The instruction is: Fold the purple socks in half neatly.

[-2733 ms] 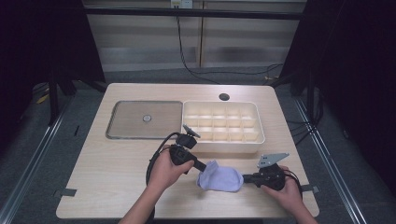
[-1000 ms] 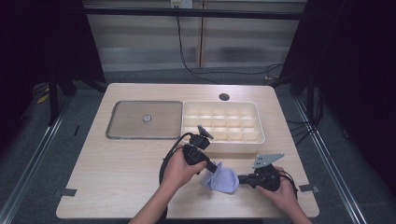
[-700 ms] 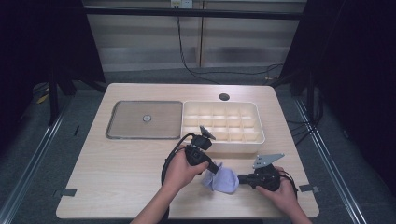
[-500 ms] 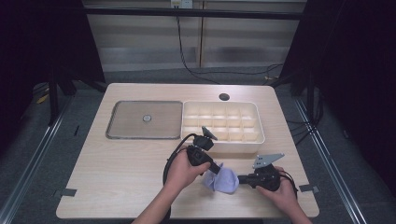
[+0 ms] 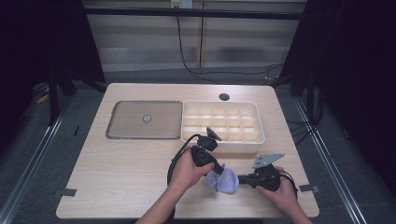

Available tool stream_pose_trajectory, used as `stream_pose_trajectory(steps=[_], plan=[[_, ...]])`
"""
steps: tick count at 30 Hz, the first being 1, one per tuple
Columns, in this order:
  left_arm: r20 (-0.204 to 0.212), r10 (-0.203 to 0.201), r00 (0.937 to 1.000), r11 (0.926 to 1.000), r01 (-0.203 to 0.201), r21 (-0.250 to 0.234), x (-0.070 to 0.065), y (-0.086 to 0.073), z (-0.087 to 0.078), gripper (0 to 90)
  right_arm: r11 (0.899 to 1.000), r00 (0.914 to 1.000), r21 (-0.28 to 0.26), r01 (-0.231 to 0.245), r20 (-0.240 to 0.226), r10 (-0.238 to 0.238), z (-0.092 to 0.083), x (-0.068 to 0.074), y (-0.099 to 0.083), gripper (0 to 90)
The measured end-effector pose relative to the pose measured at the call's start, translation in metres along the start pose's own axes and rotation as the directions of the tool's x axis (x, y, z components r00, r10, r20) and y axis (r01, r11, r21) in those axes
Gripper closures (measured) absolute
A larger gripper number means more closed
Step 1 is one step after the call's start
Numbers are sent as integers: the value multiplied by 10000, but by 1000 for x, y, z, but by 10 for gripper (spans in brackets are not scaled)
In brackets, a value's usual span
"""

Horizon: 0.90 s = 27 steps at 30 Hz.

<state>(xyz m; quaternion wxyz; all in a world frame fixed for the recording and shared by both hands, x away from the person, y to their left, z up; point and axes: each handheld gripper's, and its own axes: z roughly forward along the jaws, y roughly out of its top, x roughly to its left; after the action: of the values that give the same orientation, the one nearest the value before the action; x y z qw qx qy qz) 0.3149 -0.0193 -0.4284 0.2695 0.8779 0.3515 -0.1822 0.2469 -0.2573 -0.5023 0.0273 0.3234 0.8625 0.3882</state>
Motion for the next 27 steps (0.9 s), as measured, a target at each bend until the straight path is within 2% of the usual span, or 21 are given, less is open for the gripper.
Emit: stream_pose_trajectory(steps=[10,19,21,27], plan=[[-41,-47,10000,10000,48,56,-4,2,6,846,10000,10000,-10,-15,-30,15,0,0,0,900],[76,177,9998,9998,-178,76,-8,4,10,846,10000,10000,6,19,-44,-19,0,0,0,900],[51,-7,10000,10000,8,-73,-9,4,13,846,10000,10000,-14,28,-47,-28,0,0,0,900],[50,171,9998,9998,-171,31,-12,5,18,846,10000,10000,-15,31,-39,-31,0,0,0,900]])
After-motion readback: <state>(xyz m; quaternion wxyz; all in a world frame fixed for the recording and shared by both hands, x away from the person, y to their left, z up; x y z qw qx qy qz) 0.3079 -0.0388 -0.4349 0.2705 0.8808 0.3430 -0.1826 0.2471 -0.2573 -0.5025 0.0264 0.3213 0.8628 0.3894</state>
